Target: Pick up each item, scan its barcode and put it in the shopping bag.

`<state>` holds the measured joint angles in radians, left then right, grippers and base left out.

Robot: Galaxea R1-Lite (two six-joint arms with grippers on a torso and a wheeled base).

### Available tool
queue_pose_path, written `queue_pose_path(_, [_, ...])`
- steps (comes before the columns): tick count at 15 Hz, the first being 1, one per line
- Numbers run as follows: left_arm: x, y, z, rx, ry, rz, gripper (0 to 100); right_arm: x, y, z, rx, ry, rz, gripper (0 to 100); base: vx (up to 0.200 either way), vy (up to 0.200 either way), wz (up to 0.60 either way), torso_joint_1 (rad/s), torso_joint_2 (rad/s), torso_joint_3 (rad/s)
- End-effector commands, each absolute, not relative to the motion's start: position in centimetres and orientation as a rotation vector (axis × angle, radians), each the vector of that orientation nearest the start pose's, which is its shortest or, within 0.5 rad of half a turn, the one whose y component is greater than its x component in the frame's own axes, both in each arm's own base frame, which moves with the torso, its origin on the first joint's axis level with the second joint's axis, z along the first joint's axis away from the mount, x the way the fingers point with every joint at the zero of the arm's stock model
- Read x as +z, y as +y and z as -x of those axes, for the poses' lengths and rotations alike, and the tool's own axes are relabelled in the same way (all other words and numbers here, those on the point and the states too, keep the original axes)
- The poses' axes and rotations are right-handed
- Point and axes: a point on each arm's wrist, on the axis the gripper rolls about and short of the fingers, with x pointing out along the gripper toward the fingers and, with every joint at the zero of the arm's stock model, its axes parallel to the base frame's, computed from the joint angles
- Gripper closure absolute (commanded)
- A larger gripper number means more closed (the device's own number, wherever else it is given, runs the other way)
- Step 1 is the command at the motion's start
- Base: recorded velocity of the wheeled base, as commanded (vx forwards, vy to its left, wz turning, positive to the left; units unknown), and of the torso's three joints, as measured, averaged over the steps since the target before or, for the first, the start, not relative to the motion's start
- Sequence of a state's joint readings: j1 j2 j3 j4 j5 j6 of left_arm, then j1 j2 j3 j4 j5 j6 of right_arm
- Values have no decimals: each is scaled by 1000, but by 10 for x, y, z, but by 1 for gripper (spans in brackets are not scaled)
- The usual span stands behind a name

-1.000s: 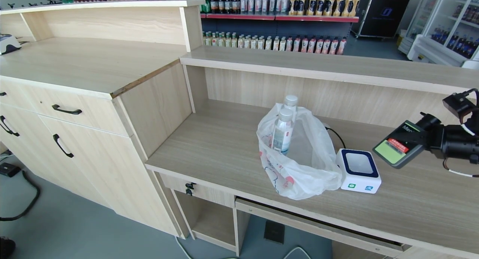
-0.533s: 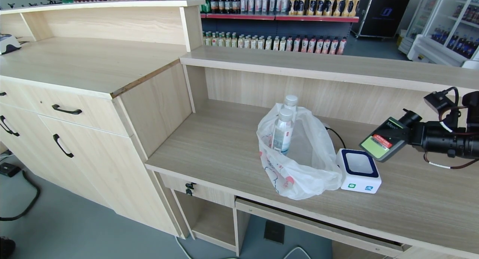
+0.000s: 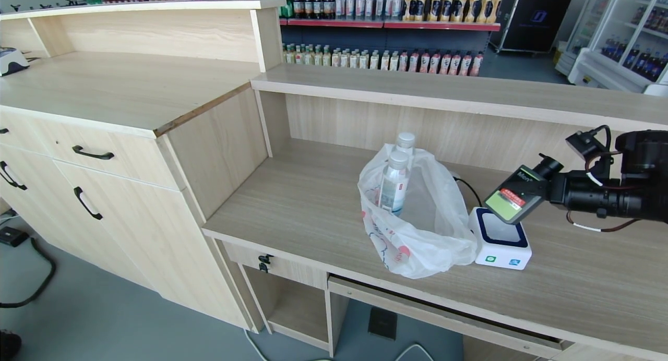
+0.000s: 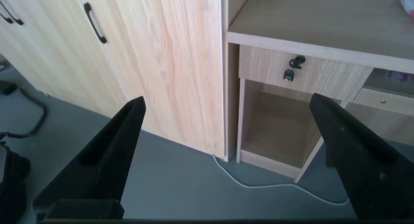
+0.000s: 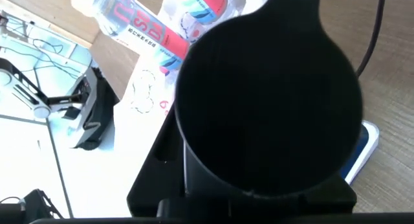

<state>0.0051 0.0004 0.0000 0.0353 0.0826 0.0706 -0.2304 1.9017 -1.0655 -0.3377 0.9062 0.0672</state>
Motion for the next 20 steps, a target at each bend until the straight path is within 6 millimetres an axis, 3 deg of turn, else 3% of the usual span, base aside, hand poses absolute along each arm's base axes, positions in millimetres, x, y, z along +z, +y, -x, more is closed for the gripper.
queue_pose_path(1, [72,2,23,88,38,-72,0,150,-61,-354,656,466,-344,100,0,0,0,0,0,0])
queue_pose_path(11, [72,2,23,86,38,-72,0,135,-51,-371,694,453,-324,100,0,0,0,0,0,0])
queue_pose_path(20, [72,2,23,88,38,-72,0,133,-48,-373,702,458,-325,100,0,0,0,0,0,0])
